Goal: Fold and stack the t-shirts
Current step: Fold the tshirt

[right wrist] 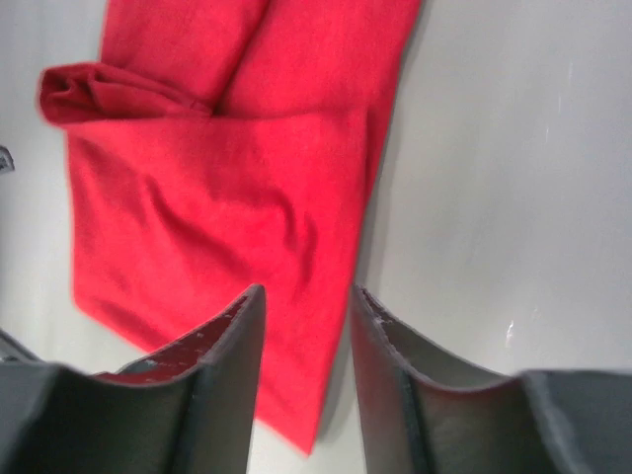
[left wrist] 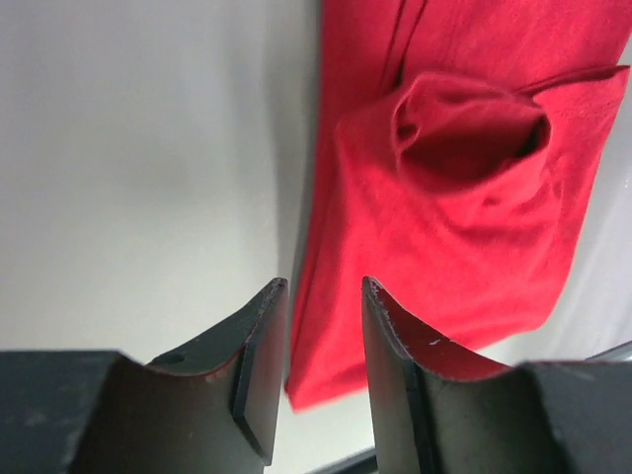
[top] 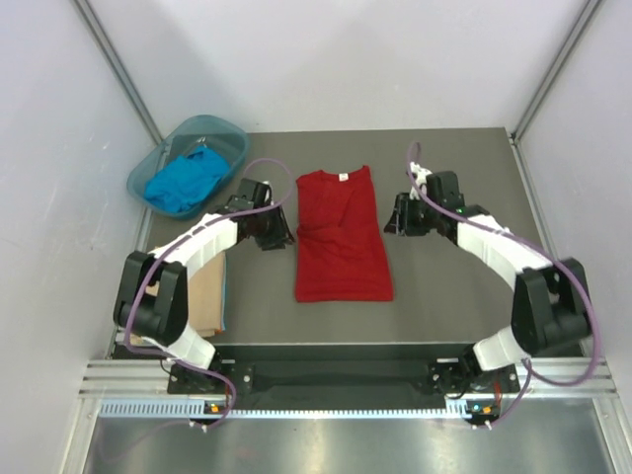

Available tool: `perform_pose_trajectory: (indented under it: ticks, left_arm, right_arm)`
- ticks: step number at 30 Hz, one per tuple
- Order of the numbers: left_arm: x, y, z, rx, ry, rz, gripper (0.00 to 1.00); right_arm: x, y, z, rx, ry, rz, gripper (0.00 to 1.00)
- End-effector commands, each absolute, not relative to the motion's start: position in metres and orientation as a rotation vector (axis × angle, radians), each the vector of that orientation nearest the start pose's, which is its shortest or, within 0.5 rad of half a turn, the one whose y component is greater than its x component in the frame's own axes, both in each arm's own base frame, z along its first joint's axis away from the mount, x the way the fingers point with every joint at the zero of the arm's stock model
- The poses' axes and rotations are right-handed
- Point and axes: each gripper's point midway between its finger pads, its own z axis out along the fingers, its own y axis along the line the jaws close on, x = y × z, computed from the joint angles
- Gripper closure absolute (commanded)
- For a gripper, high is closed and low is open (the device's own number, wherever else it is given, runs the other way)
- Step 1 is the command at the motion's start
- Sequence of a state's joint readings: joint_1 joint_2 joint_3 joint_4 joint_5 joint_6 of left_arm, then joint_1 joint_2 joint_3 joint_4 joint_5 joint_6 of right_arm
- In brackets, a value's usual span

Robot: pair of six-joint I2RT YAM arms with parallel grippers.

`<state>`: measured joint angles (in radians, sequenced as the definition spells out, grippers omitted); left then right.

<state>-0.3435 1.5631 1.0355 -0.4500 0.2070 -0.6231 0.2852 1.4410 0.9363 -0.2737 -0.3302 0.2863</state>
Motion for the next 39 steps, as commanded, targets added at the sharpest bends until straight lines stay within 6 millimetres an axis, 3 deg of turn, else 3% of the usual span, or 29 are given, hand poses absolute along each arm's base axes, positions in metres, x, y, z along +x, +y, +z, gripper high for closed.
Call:
perform_pose_trajectory:
  ticks: [1,8,17,26,34,35,38,39]
  left_arm:
    - [0.346,-0.198,0.09,-0.139,2.572,-0.712,0.59]
    - [0.357,-0.202,0.069,-0.103,2.565,-0.716,0.6]
    - [0.379,-0.204,0.071,-0.075,2.538,-0.679,0.59]
    - [0.389,-0.208,0.063,-0.065,2.548,-0.68,0.61]
    - [0.396,-0.208,0.064,-0.071,2.54,-0.666,0.64]
    - [0.397,-0.209,0.064,-0.07,2.538,-0.669,0.65]
    - [0.399,-0.208,0.064,-0.078,2.538,-0.665,0.71]
    - [0.4,-0.208,0.064,-0.079,2.538,-0.662,0.79]
  right_arm:
    - [0.364,0.179,0.115,-0.347,2.363,0.685,0.59]
    - [0.382,0.193,0.07,-0.504,2.452,0.745,0.56]
    - [0.398,0.202,0.059,-0.539,2.436,0.768,0.54]
    - [0.409,0.206,0.049,-0.53,2.435,0.782,0.65]
    - [0.413,0.211,0.054,-0.521,2.394,0.813,0.73]
    - [0.412,0.212,0.055,-0.521,2.391,0.824,0.76]
    - [0.413,0.212,0.054,-0.519,2.388,0.82,1.0]
    - [0.412,0.211,0.053,-0.515,2.394,0.813,1.0]
